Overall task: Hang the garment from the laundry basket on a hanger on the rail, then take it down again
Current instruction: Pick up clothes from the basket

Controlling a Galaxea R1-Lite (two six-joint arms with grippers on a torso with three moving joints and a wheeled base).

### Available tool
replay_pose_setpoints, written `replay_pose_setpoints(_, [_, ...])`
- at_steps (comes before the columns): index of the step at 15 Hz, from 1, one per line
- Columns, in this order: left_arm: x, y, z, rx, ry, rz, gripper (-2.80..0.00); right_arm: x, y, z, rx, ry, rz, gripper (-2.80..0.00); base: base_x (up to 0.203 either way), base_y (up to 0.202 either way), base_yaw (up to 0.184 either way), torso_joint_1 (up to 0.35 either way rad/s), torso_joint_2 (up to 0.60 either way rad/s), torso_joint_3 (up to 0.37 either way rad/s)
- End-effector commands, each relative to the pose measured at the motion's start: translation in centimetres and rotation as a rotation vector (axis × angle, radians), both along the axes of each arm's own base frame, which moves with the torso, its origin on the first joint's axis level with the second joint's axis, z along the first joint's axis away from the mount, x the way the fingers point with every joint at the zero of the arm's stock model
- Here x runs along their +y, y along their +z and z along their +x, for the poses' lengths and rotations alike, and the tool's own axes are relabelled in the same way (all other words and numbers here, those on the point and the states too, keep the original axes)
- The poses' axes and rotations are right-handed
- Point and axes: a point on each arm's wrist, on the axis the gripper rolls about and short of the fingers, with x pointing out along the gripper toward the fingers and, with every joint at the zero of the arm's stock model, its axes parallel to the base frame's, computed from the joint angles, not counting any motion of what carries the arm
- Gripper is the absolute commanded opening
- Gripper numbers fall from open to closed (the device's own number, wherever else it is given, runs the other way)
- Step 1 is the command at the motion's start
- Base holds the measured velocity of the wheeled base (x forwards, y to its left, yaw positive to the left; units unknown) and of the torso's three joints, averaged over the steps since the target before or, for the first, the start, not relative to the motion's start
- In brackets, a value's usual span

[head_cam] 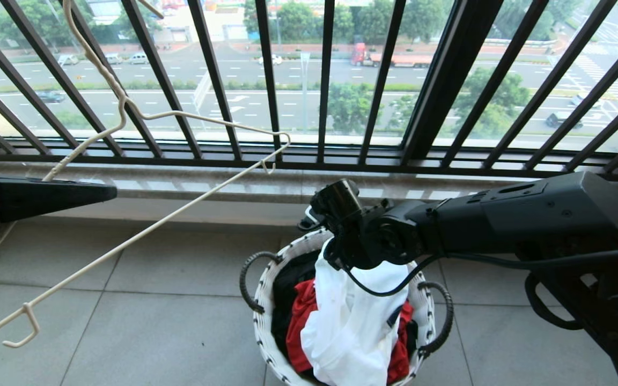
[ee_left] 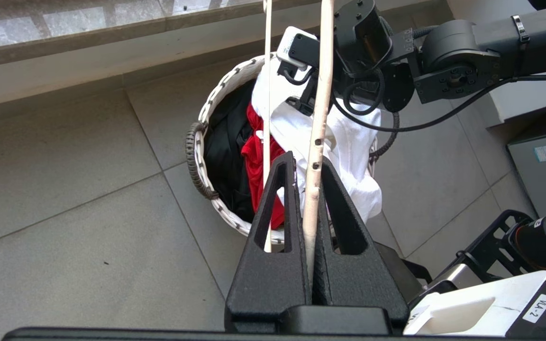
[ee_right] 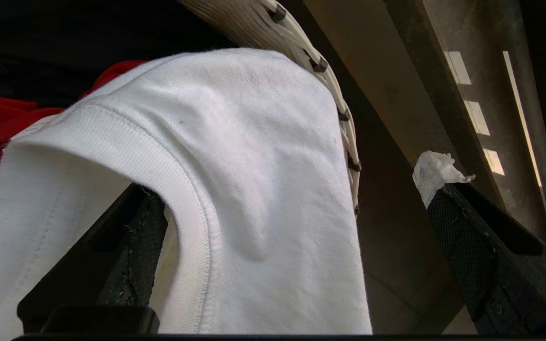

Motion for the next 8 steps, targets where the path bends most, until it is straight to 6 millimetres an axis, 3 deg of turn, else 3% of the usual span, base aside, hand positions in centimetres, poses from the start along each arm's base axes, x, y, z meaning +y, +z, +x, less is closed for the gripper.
replay_pose_setpoints(1, [0.0,0.04,-0.12,-0.002,-0.003,-0.001,-2.8,-0.03,-0.29,0.59,-0.009,-0.017,-0.016,0.0,0.0,0.0,0.0,0.0,0.0,0.0])
replay_pose_setpoints(8, [0.02,0.08,-0.22,-0.006,-0.003,-0.001,-2.8,-0.29,-0.27,1.26,-0.021,-0.034,-0.023,0.0,0.0,0.0,0.0,0.0,0.0,0.0])
